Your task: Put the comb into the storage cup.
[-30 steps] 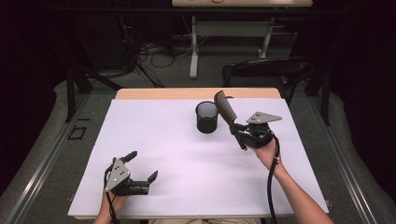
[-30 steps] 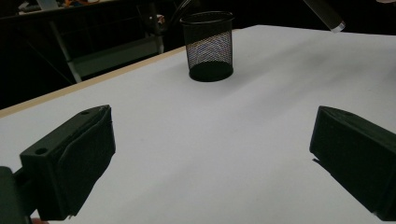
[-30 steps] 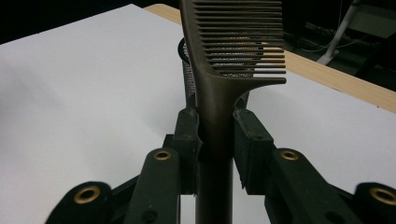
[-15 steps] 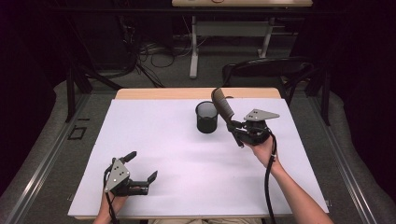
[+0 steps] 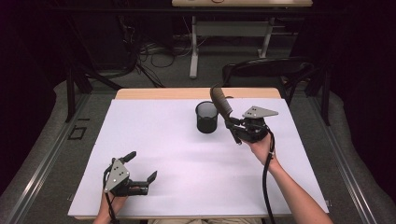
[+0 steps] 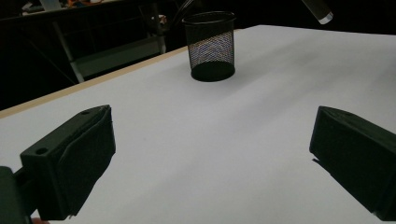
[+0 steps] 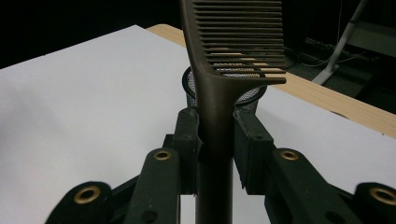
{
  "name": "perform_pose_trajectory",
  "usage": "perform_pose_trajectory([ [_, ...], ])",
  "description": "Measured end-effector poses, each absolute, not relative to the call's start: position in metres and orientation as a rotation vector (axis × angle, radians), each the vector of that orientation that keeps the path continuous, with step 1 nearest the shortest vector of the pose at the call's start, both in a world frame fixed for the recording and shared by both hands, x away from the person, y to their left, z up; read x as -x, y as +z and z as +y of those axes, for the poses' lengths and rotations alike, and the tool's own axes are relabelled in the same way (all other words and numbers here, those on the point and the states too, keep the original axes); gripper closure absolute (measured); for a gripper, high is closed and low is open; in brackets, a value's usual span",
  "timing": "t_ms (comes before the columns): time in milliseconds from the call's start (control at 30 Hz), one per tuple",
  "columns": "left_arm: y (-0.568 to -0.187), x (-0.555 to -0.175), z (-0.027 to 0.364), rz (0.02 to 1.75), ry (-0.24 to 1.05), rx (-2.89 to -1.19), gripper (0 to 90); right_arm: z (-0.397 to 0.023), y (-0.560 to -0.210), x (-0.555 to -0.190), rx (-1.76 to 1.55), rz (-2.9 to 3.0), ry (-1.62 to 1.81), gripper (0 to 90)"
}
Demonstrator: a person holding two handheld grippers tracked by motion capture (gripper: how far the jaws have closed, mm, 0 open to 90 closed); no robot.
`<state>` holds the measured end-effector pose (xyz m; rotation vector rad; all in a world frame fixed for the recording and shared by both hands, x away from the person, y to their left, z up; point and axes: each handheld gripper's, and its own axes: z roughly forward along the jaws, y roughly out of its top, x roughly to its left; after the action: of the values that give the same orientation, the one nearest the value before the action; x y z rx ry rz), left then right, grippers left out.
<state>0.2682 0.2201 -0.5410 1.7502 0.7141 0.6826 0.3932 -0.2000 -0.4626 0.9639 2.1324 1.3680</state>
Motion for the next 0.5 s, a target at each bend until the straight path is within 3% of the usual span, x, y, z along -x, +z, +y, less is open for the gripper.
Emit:
perform_pose_trajectory([
  [500,-0.5409,-0.2678,0.2207,0.713,0.682,-1.751,0.3,-0.1917,-0.4531,-0.4016,-0.952,2.11,1.397,73.1],
])
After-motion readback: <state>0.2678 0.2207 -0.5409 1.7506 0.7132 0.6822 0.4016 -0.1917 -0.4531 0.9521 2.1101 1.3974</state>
